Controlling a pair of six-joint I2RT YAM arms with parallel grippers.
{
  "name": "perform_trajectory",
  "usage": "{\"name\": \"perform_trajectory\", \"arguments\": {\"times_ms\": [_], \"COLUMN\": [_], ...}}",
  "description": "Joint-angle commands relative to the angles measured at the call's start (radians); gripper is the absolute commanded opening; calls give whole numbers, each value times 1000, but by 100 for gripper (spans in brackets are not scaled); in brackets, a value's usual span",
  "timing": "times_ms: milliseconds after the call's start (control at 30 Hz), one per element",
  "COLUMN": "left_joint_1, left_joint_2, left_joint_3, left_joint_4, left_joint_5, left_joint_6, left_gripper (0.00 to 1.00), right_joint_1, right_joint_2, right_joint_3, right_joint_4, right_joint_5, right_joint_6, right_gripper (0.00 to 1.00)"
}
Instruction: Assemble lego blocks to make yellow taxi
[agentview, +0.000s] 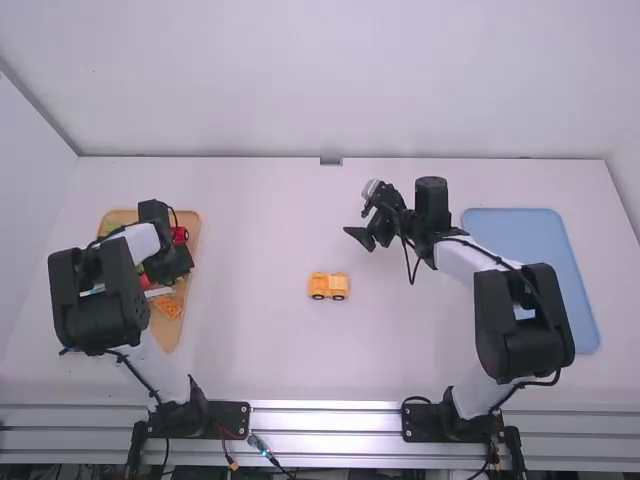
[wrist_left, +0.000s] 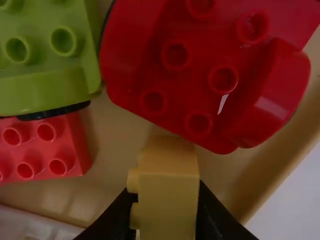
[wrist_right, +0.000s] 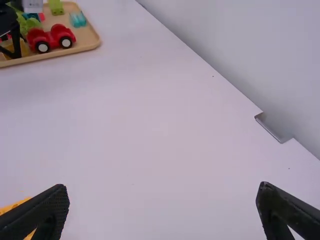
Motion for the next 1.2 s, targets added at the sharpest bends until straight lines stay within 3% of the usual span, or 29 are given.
{"name": "perform_trajectory", "arguments": {"times_ms": [0, 200, 300, 367, 533, 667, 800, 1000, 1167], "left_joint_1": [7, 7, 7, -1, -59, -167, -367, -588, -679], "left_joint_2": [7, -3, -32, -89, -229, -354, -455, -480, -479], "left_joint_3": [-31, -21, 2, 19, 13, -14, -68, -174, -238], "left_joint_4": [-15, -16, -53, -85, -48, 26, 183, 402, 542], "left_joint_5": [-1, -42, -107, -137, -106, -74, -74, 82, 177], "left_joint_6": [8, 28, -5, -17, 77, 211, 453, 828, 918], "left_gripper": [25, 11, 9, 3, 2, 2, 3, 2, 2], "right_joint_1": [-2, -2, -9, -24, -48, -54, -45, -31, -5], "right_joint_2": [-5, -5, -5, -5, -5, -5, -5, -5, 9], "right_joint_3": [4, 4, 4, 4, 30, 108, 204, 254, 251], "right_joint_4": [0, 2, 23, 55, 52, -67, -213, -306, -396], "right_joint_5": [-9, -9, -8, -8, -19, -107, -160, -175, -204], "right_joint_6": [8, 18, 71, 169, 372, 438, 526, 523, 430], "right_gripper": [99, 99, 99, 99, 99, 99, 99, 99, 99]}}
